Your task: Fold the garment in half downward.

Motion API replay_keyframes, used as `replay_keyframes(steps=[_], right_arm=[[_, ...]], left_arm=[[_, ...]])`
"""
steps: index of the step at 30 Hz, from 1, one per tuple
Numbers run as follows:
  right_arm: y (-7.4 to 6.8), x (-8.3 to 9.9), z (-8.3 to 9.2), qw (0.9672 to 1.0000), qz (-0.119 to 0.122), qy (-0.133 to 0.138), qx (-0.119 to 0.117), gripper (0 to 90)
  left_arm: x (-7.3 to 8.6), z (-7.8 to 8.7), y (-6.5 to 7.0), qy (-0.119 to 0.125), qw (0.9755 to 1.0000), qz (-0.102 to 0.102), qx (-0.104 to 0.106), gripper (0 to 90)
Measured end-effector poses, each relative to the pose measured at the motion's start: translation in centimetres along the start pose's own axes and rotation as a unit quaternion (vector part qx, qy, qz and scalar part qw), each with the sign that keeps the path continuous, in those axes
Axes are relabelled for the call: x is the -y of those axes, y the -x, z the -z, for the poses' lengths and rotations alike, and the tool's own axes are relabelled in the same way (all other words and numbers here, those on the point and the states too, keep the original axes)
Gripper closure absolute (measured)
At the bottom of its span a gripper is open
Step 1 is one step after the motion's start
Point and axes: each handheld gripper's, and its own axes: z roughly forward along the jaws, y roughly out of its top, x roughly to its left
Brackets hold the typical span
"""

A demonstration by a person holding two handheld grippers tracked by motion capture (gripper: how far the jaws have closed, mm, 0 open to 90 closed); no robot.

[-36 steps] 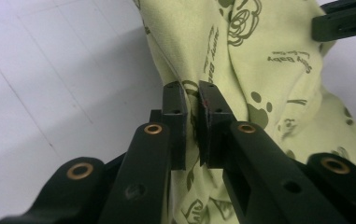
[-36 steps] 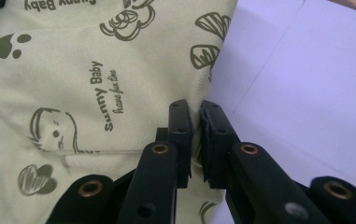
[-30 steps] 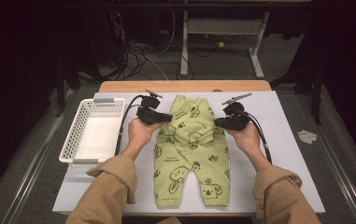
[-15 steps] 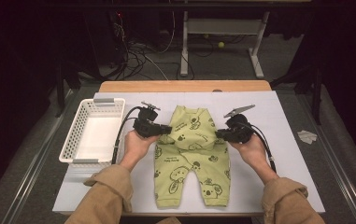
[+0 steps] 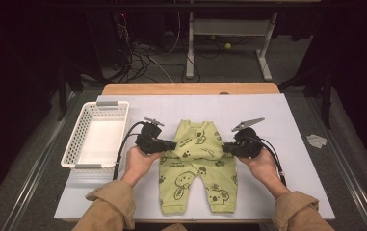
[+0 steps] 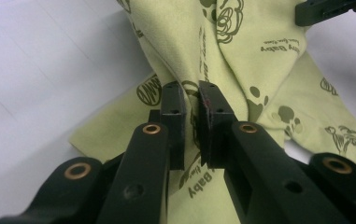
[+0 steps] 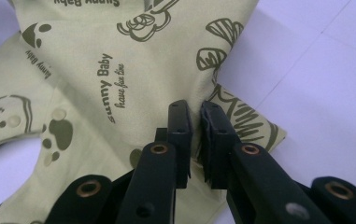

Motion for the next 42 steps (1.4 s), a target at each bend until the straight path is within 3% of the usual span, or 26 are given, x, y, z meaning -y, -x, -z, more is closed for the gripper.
replay_keyframes(steps=[9,14,20,30,35,42], right_arm=[[-0.6,1.5,-0.7,0.9998,0.007,-0.017,-0.009,83.4],[-0.7,1.6,-0.9,0.9996,0.009,-0.023,-0.01,82.4],[-0.4,1.5,-0.7,0.9998,0.001,-0.017,-0.007,75.6],[0.7,-0.5,-0.2,0.9998,-0.016,-0.006,0.009,70.6],[1.2,-2.0,-1.2,0.9994,-0.025,-0.014,0.019,68.7],[1.7,-3.6,-3.2,0.9984,-0.044,-0.031,0.018,67.2]], left_arm=[[1.5,-0.9,-0.1,-0.016,0.9998,0.011,0.006,77.6],[1.5,-0.9,-0.1,-0.017,0.9997,0.014,0.006,76.5],[1.3,-0.9,-0.2,-0.008,0.9998,0.016,-0.004,66.9],[-0.9,-1.0,-0.8,-0.003,0.9992,0.022,-0.034,54.7],[-2.4,-1.9,-1.6,-0.008,0.9981,0.032,-0.052,53.3],[-3.8,-3.4,-2.5,-0.017,0.9971,0.054,-0.051,53.3]])
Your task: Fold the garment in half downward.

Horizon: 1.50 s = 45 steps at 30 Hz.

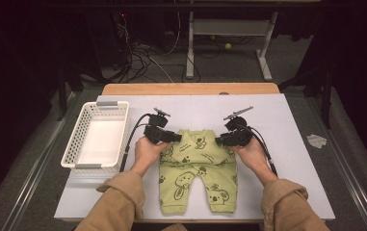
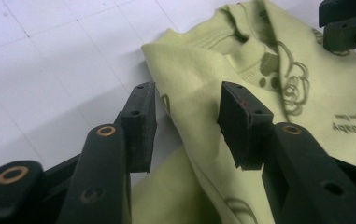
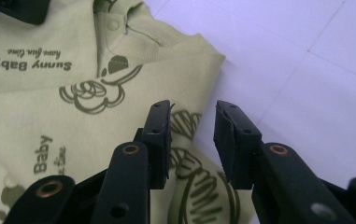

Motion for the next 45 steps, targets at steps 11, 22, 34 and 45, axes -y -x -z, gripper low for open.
replay_keyframes(steps=[11,22,34,45], right_arm=[[0.3,-0.1,-1.8,0.9994,-0.013,-0.023,-0.024,86.1],[-1.0,0.2,0.2,0.9995,0.027,-0.007,-0.017,88.9],[-2.3,1.4,2.6,0.9978,0.057,0.015,-0.031,88.8],[-3.6,4.1,3.7,0.9957,0.076,0.018,-0.049,88.8]], left_arm=[[0.0,-1.4,-0.5,-0.019,0.9992,0.019,0.03,64.3],[0.5,0.5,1.0,0.004,0.9993,-0.019,0.031,76.7],[1.9,2.7,2.8,0.018,0.9968,-0.051,0.058,76.7],[4.7,3.8,4.7,0.013,0.9941,-0.077,0.074,76.4]])
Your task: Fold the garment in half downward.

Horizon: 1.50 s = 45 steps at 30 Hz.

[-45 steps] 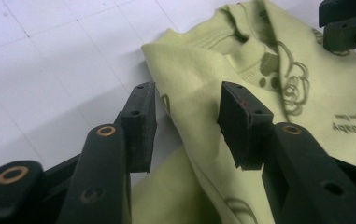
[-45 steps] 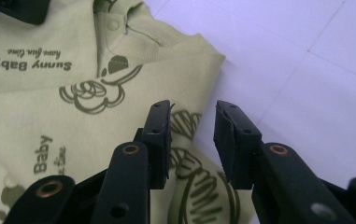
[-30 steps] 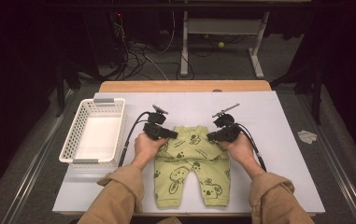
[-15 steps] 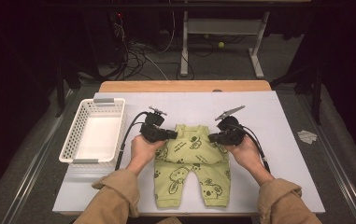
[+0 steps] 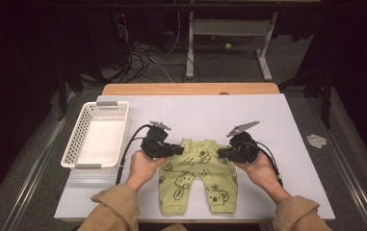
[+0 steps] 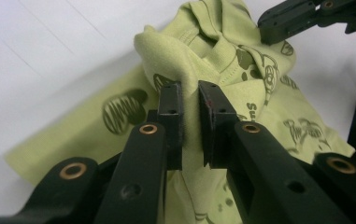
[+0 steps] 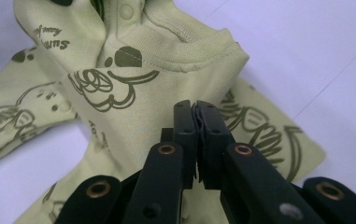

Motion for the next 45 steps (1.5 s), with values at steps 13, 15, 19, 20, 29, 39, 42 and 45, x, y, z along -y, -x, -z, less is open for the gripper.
replay_keyframes(steps=[13,15,19,20,29,39,42,45], right_arm=[[-0.9,1.1,0.2,0.9999,0.009,-0.002,-0.006,88.7],[-0.9,1.2,0.2,0.9999,0.013,-0.003,-0.006,88.7],[-1.0,1.2,0.2,0.9998,0.018,-0.004,-0.005,88.7],[-1.1,1.2,0.2,0.9998,0.016,-0.003,-0.005,88.7],[-1.2,1.3,0.4,0.9997,0.025,-0.003,0.001,88.2],[0.2,1.4,1.6,0.9993,-0.014,0.032,0.013,77.0],[0.9,1.5,2.0,0.9986,-0.029,0.039,0.021,74.6],[1.3,1.5,1.5,0.9987,-0.034,0.024,0.03,80.9]], left_arm=[[0.4,1.1,-1.1,0.031,0.9993,0.021,-0.006,63.6],[0.4,1.2,-1.3,0.035,0.999,0.025,-0.008,63.6],[0.1,1.7,-1.3,0.046,0.9985,0.028,-0.013,63.6],[0.1,1.9,-1.3,0.049,0.9983,0.027,-0.015,63.6],[-0.6,0.0,-1.9,0.001,0.9976,0.02,-0.067,63.8],[-0.6,-0.7,-1.7,-0.005,0.9977,0.019,-0.065,64.3],[-0.5,-0.7,-1.6,-0.005,0.9977,0.017,-0.065,64.3],[-0.5,-0.8,-1.5,-0.007,0.9978,0.014,-0.064,64.5]])
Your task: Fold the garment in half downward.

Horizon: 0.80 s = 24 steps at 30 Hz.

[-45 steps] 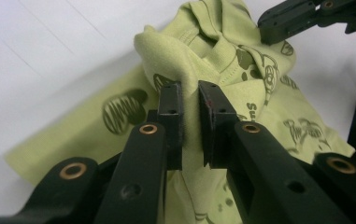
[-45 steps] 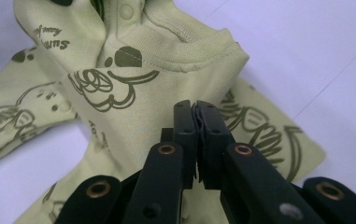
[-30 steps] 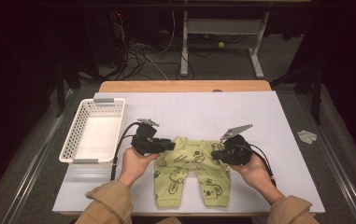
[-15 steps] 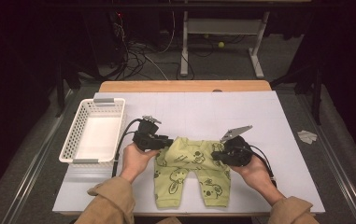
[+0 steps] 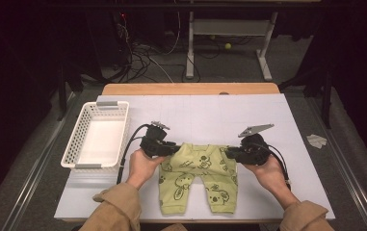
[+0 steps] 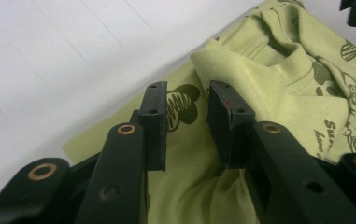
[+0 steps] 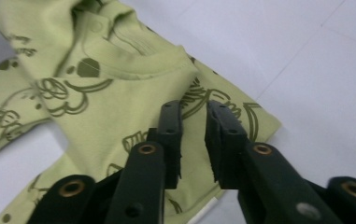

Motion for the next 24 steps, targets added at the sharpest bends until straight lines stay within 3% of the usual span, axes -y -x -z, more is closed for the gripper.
replay_keyframes(steps=[4,8,19,24], right_arm=[[-0.3,-0.2,-1.6,0.9993,0.009,-0.034,0.01,86.5],[-0.8,-0.3,-2.4,0.9994,0.015,-0.032,-0.001,85.9],[-2.1,1.1,-1.0,0.999,0.029,-0.019,-0.027,82.2],[-2.4,2.6,-1.0,0.9986,0.029,-0.026,-0.036,80.7]], left_arm=[[0.1,0.0,0.2,0.002,1.0,-0.001,0.003,64.6],[0.4,0.5,0.4,0.004,0.9999,-0.009,0.004,64.5],[2.7,1.3,1.8,0.009,0.9994,-0.024,0.025,64.4],[4.5,1.0,2.4,-0.007,0.9991,-0.032,0.028,64.2]])
